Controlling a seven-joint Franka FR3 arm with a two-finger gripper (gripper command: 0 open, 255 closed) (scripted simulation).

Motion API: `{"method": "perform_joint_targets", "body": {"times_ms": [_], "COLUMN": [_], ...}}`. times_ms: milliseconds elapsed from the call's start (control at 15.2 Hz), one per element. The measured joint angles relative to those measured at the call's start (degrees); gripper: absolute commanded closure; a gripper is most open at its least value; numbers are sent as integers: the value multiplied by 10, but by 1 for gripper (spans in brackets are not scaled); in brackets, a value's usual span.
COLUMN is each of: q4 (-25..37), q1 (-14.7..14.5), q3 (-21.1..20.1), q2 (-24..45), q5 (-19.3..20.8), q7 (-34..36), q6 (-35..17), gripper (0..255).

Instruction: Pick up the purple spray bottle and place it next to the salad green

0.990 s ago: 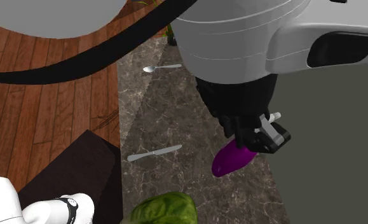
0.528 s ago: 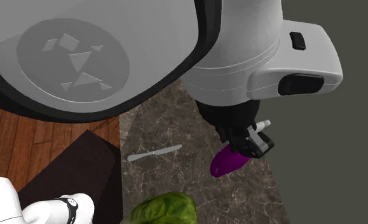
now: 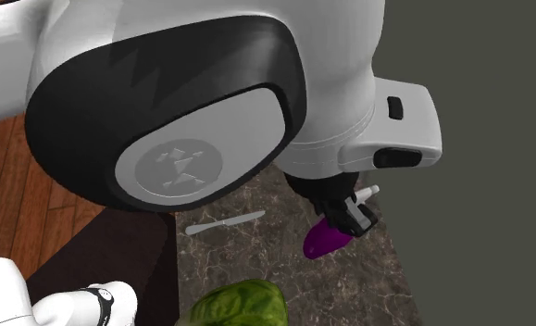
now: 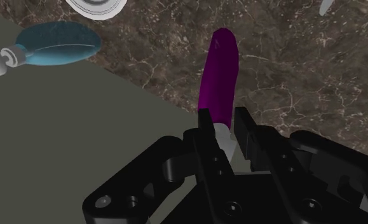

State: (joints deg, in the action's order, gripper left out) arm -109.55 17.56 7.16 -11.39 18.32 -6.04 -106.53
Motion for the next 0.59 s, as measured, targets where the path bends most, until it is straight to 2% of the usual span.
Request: {"method": "perform_joint_targets", "body": {"times_ms": [594], "q4": [-67], "q1": [2], "q3": [3], "q2": [-1], "q5": [8], "q7": [18], "q6": [-64], "gripper": [255]}}
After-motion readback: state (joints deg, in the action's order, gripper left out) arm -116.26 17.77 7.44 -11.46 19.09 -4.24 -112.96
